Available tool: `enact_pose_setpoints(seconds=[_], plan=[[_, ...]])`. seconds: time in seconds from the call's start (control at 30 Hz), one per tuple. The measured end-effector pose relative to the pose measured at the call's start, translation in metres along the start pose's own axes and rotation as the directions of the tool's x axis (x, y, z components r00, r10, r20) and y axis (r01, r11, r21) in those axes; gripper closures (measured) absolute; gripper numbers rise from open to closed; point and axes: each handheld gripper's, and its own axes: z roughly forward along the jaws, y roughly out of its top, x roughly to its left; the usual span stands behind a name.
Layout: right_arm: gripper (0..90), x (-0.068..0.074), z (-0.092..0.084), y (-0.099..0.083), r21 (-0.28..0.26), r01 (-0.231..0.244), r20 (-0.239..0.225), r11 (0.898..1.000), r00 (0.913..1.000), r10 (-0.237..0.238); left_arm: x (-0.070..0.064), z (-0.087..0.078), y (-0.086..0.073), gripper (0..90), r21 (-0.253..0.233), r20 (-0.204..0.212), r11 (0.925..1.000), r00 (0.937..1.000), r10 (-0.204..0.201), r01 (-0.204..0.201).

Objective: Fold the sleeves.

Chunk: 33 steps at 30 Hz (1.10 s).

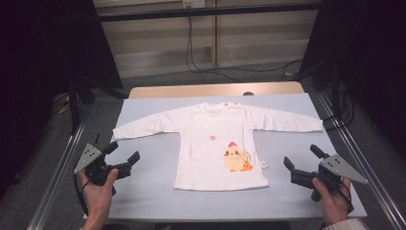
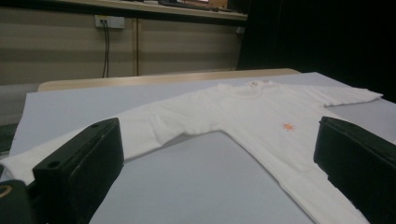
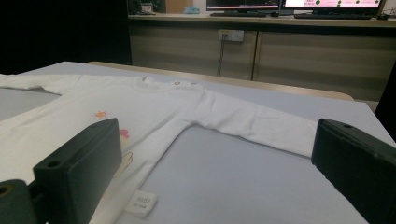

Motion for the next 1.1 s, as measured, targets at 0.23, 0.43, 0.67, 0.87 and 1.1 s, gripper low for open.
enact_pose_setpoints(seconds=[0.23,0.43,0.67,0.87,1.1], plan=[[1.3,0.003,-0.001,0.001,0.002,0.004,0.002,1.0,1.0,-0.004,0.011,-0.005,0.012,1.7,-0.029,-0.044,0.9993,0.9988,0.022,-0.023],[1.3,0.002,0.0,0.001,0.002,0.001,-0.002,1.0,1.0,-0.001,0.025,-0.008,0.015,1.7,-0.035,-0.071,0.9993,0.9974,0.011,-0.014],[1.3,0.003,0.0,0.001,-0.002,0.003,-0.005,1.0,1.0,-0.003,0.038,-0.009,0.017,1.8,-0.021,-0.094,0.9995,0.9954,0.021,-0.023],[1.3,0.003,0.0,0.001,-0.001,0.002,-0.009,1.0,1.0,-0.002,0.053,-0.007,0.019,2.9,0.011,-0.104,0.9997,0.9943,0.021,-0.02],[1.4,0.003,0.0,0.001,0.0,0.004,-0.009,1.0,0.9999,-0.004,0.068,-0.003,0.017,3.2,0.045,-0.126,0.9987,0.9916,0.031,-0.025]])
